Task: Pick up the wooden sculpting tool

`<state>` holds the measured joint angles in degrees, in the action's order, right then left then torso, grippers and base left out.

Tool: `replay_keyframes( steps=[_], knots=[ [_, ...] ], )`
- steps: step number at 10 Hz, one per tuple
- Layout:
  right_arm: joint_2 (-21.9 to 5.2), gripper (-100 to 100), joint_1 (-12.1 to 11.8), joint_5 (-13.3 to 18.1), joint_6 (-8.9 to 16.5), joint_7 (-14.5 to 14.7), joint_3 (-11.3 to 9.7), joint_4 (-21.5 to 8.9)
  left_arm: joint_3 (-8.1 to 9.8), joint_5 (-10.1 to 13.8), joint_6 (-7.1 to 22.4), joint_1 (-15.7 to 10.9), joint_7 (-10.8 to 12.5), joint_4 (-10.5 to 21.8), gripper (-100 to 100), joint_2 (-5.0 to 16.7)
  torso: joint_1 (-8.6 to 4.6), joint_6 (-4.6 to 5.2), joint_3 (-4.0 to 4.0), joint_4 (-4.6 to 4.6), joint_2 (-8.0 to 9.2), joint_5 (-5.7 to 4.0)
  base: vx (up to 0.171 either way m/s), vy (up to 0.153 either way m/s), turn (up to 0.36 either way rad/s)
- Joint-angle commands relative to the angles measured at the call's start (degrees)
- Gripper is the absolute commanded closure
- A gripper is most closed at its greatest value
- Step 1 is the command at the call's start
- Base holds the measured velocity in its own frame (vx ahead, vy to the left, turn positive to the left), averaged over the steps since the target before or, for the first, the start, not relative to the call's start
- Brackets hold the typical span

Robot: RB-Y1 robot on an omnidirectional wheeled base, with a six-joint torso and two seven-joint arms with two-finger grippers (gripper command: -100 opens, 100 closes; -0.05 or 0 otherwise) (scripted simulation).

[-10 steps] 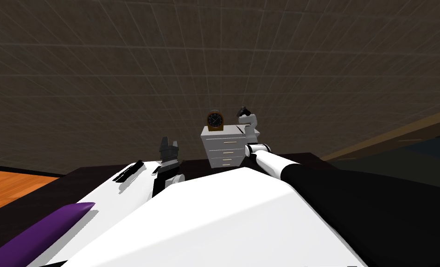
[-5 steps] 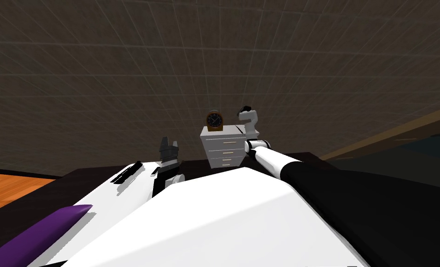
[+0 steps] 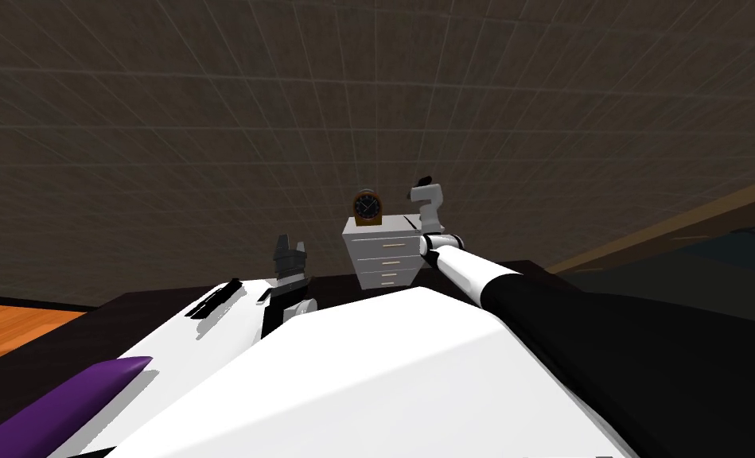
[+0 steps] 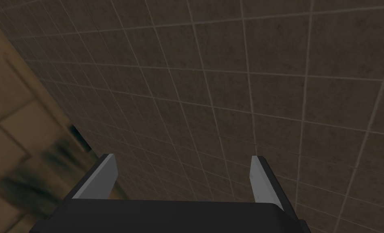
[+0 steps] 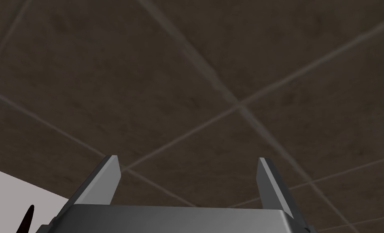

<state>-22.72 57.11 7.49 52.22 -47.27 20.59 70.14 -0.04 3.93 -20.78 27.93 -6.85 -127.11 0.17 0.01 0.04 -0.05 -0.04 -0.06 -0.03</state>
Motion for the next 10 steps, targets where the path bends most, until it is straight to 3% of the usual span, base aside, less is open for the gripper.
replay_keyframes(
  steps=[1,3,4,6,7,9,10],
  knots=[
    [-0.55,-100,2.86,0.30,2.86,-2.00,1.12,-2.86,0.00,0.00,0.00,0.00,0.00,0.00,0,0.00,0.00,0.00,0.00,0.00,0.00,0.00,0.021,-0.002,-0.045],
    [-0.55,-100,3.27,0.30,5.13,-2.00,1.12,-3.77,0.00,0.00,0.00,0.00,0.00,0.00,0,0.00,0.00,0.00,-0.02,-0.01,-0.03,0.00,0.020,0.000,-0.016],
    [-1.05,-100,6.10,0.54,7.10,-3.85,2.20,-6.71,0.00,0.00,0.00,0.00,0.00,0.00,0,0.00,0.01,0.00,0.00,0.00,-0.01,0.00,0.028,0.001,-0.052],
    [-1.05,-100,6.10,0.54,9.40,-3.85,2.20,-7.33,0.00,0.00,0.00,0.00,0.00,0.00,0,0.00,0.01,0.00,-0.03,-0.01,-0.05,0.00,0.023,0.002,-0.016],
    [-1.51,-100,8.70,0.80,11.53,-5.61,3.26,-10.16,0.00,0.00,0.00,0.00,0.00,0.00,0,0.00,0.01,0.00,-0.01,-0.01,-0.01,0.00,0.026,0.001,-0.073],
    [-1.51,-100,8.70,0.80,13.58,-5.61,3.26,-10.90,0.00,0.00,0.00,0.00,0.00,0.00,0,0.00,0.01,0.00,-0.03,-0.02,-0.05,0.00,0.025,0.003,-0.011],
    [-1.94,-100,11.07,1.07,15.68,-7.28,4.31,-13.87,0.00,0.00,0.00,0.00,0.00,0.00,0,0.00,0.01,-0.01,-0.02,-0.01,-0.02,0.00,0.032,0.007,-0.073]
  ],
)
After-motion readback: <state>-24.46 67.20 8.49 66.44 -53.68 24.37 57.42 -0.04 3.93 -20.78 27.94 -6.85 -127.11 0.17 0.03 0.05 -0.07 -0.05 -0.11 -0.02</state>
